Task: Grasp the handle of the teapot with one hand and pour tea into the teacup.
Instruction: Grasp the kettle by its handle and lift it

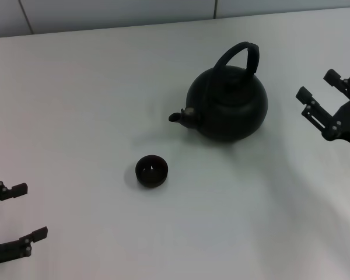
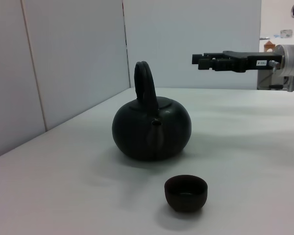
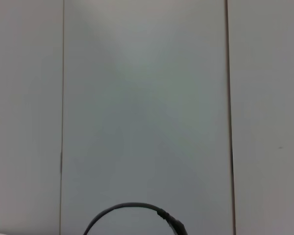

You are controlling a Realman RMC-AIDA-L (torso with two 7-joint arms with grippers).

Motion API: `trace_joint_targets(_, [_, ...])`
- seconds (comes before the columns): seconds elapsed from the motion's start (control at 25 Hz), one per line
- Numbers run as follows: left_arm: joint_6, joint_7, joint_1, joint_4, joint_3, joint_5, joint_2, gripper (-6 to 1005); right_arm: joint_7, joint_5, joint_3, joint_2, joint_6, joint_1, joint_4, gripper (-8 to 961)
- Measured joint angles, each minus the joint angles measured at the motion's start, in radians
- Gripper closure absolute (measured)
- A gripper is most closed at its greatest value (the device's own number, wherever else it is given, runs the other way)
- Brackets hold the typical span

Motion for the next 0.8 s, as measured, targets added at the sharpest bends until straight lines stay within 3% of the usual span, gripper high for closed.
trace_joint_targets(0.8, [0.000,0.000,0.006,-0.006,-0.010,-0.001,-0.012,145,0.043,-0.006,-0.030,-0.001,0.334,0.235,0.001,286])
